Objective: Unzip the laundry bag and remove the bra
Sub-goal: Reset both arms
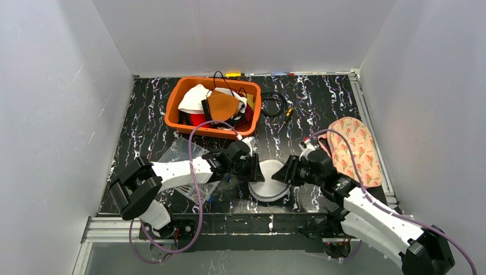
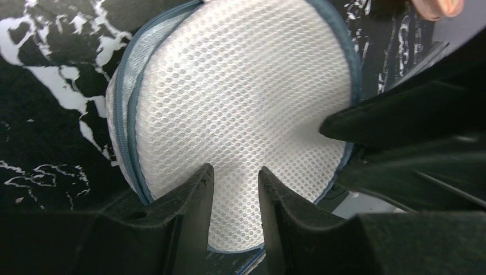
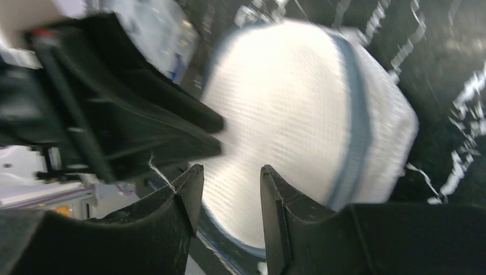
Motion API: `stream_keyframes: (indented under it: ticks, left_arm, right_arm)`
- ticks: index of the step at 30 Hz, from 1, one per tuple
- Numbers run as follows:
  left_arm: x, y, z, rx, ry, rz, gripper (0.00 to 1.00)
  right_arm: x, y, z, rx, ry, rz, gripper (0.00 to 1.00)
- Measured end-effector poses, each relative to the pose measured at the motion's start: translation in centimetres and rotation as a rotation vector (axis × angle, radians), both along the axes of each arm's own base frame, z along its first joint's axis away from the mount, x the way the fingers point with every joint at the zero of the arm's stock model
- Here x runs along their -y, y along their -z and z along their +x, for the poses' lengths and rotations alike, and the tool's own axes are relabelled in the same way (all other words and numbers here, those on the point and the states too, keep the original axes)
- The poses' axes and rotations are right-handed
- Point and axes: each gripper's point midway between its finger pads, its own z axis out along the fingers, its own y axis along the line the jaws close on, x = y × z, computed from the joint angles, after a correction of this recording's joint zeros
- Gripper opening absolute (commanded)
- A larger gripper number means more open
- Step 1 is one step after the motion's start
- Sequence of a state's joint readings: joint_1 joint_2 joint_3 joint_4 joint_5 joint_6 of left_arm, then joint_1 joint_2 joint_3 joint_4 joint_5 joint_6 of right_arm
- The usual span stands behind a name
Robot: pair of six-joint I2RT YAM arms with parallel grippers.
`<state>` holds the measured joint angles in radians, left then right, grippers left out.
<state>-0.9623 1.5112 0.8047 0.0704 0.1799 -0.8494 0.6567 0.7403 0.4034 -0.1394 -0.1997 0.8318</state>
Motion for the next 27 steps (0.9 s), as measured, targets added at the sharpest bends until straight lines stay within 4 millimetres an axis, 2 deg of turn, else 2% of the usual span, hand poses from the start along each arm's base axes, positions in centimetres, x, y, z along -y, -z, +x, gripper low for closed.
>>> stream_keyframes:
  ticks: [4,7,18,23,27]
  left_arm:
    - [-1.1,1.6,-0.5,-0.020,-0.014,0.034,0.31]
    - [-1.8,2.7,-1.0,-0.037,-0.022,0.052,0.30]
    - [-1.3,3.8,-0.8,-0.038,-0.032,0.032,0.29]
    - [-1.4,4.2,-0.8,-0.040,-0.044,0.027,0.32]
    - [-1.6,2.9,-0.9,-0.014,-0.041,0.002,0.42]
  right_arm:
    - [1.1,5.6,-1.8,-0.107,0.009,-0.041,0.46]
    - [1.9,8.2,-2.7,-0.146,0.035,-0.049,0.46]
    - [2.3,9.1,-1.8,-0.120,0.131,0.008,0.48]
    - [2.1,8.5,-1.5,-0.094,0.128,0.022,0.68]
    - [2.2,6.6,-1.1,-0.020,0.108,0.019,0.82]
